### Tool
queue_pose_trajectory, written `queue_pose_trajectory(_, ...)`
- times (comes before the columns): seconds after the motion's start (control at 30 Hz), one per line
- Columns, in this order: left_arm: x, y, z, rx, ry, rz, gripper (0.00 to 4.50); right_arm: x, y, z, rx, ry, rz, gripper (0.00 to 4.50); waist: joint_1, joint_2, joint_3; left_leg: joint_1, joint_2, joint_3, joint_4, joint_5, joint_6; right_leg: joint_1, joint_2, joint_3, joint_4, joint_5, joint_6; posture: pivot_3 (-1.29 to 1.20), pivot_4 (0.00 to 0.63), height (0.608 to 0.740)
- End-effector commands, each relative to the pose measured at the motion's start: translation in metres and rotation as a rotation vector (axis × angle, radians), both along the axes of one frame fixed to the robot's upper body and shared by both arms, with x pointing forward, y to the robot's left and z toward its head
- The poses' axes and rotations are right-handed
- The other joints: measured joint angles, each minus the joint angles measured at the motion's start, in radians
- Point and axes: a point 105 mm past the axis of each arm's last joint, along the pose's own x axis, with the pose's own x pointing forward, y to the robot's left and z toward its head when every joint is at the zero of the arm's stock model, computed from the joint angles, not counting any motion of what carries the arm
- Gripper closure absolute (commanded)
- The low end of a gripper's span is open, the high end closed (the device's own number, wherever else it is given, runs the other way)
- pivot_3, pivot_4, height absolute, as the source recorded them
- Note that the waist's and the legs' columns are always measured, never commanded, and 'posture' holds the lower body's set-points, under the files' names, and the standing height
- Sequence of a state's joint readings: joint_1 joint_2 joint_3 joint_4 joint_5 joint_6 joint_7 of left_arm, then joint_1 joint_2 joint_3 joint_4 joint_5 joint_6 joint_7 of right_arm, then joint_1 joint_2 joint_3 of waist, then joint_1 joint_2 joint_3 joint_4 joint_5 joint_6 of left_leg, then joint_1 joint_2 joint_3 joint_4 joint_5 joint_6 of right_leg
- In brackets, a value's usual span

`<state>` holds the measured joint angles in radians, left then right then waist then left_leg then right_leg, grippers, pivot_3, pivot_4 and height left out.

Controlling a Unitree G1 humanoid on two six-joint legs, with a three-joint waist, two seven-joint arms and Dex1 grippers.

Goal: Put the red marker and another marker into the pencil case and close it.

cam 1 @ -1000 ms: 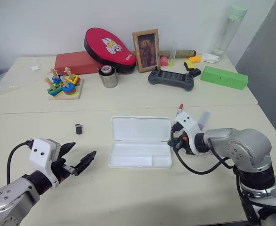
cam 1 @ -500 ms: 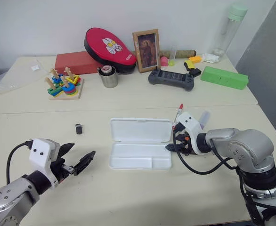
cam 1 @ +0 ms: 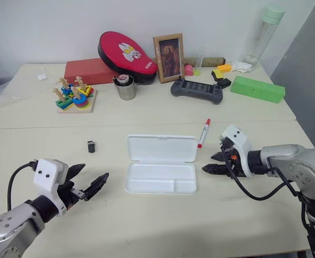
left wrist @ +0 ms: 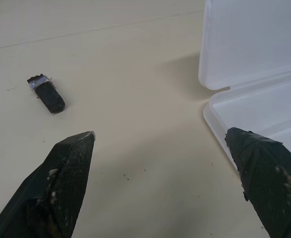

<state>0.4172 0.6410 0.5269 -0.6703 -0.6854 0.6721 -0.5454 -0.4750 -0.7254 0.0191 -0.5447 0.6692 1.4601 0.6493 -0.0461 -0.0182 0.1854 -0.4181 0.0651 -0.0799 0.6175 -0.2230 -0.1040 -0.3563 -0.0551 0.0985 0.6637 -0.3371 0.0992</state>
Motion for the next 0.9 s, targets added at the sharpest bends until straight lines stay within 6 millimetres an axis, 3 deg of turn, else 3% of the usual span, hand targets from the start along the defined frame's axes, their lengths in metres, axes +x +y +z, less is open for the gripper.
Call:
queue_pose_trajectory(0.03,0.000,-0.005,0.008,-0.017,-0.023,-0.028,0.00,-0.005,0.002,0.011,0.033,-0.088,0.068,1.32,0.001,0.000,0.000,0.000,0.000,0.000,0.000,0.000,0.000,0.000,0.000,0.000,0.000,0.000,0.000,0.00,0.150,0.740)
queue_pose_trajectory(0.53,-0.013,-0.014,0.037,-0.060,-0.030,-0.154,0.00,0.019,-0.007,0.028,0.082,-0.226,0.039,1.32,0.003,0.000,0.000,0.001,0.000,0.000,0.001,0.000,0.000,0.001,0.000,0.000,0.000,0.000,0.000,0.00,0.150,0.740)
queue_pose_trajectory(0.9,-0.029,-0.022,0.039,-0.061,0.022,-0.239,0.00,0.045,-0.027,0.031,0.031,-0.307,-0.054,1.32,0.006,0.000,0.000,0.001,0.000,0.000,0.000,0.000,0.000,0.001,0.000,0.000,0.000,0.000,0.000,0.00,0.150,0.740)
